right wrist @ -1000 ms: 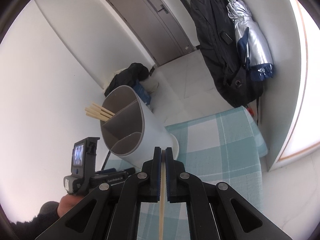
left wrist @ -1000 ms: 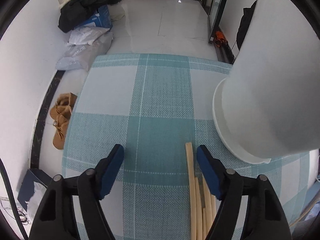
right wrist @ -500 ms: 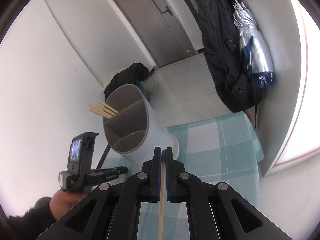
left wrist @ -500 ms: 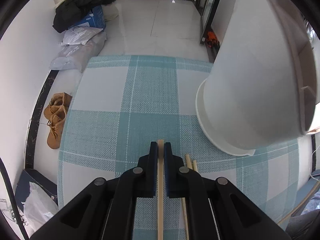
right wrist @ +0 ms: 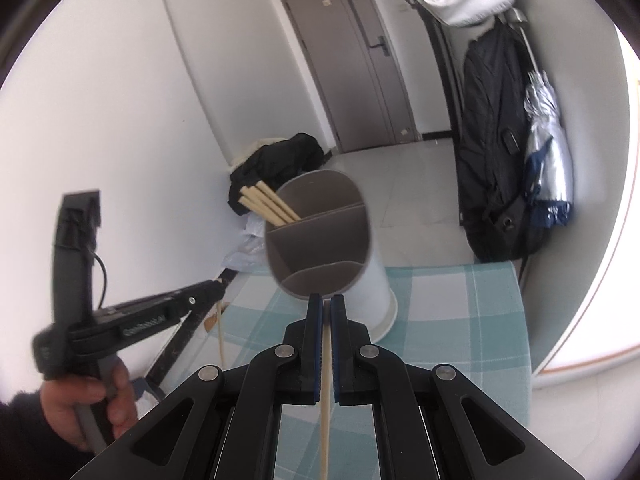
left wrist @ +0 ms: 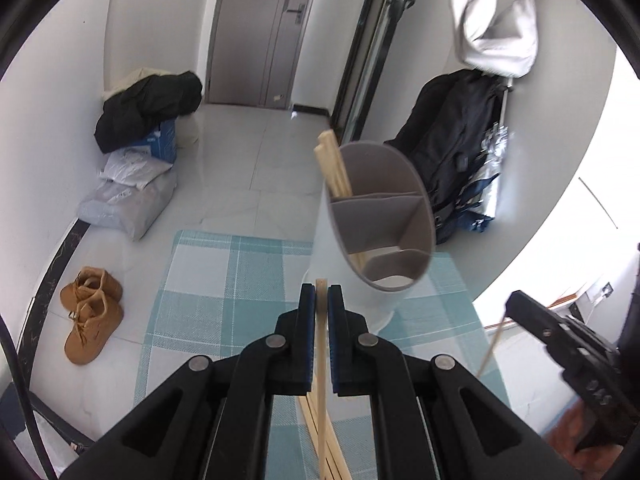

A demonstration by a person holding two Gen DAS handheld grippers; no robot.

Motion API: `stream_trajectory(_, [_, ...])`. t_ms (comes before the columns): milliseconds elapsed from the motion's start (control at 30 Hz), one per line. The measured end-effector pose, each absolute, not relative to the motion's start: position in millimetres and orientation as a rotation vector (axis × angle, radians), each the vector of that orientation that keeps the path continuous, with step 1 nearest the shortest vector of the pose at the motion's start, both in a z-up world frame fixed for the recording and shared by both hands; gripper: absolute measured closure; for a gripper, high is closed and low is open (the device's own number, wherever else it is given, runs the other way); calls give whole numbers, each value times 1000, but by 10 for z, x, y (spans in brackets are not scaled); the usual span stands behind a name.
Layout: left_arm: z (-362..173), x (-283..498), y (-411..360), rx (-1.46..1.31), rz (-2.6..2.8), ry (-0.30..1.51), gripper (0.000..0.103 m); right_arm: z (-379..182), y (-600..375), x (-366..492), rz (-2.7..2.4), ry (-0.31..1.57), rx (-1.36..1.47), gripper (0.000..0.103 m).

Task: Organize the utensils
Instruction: 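Carry the chopstick over the white holder with the right tool, then lower the chopstick into the holder's compartment with the right tool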

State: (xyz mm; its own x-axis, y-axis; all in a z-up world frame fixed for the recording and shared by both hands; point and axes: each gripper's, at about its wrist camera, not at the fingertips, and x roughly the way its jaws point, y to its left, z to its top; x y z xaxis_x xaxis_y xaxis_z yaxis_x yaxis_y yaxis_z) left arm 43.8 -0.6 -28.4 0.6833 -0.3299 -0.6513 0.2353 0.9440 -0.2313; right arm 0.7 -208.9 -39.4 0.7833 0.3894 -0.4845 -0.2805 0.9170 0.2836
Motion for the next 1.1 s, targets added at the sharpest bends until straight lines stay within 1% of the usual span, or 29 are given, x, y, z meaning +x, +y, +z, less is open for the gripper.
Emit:
stream_trajectory(400, [-119, 141, 5, -94, -389, 751, 101, -325, -1772, -306, 378, 495, 70, 100])
stream_trajectory(833, [-9, 51, 35, -73, -440, 753, 101, -259, -1809, -373, 354, 473, 117, 100])
stream_trajectory(1100, [91, 124, -12, -72, -474, 772, 101, -227, -1819, -365, 350, 463, 129, 100])
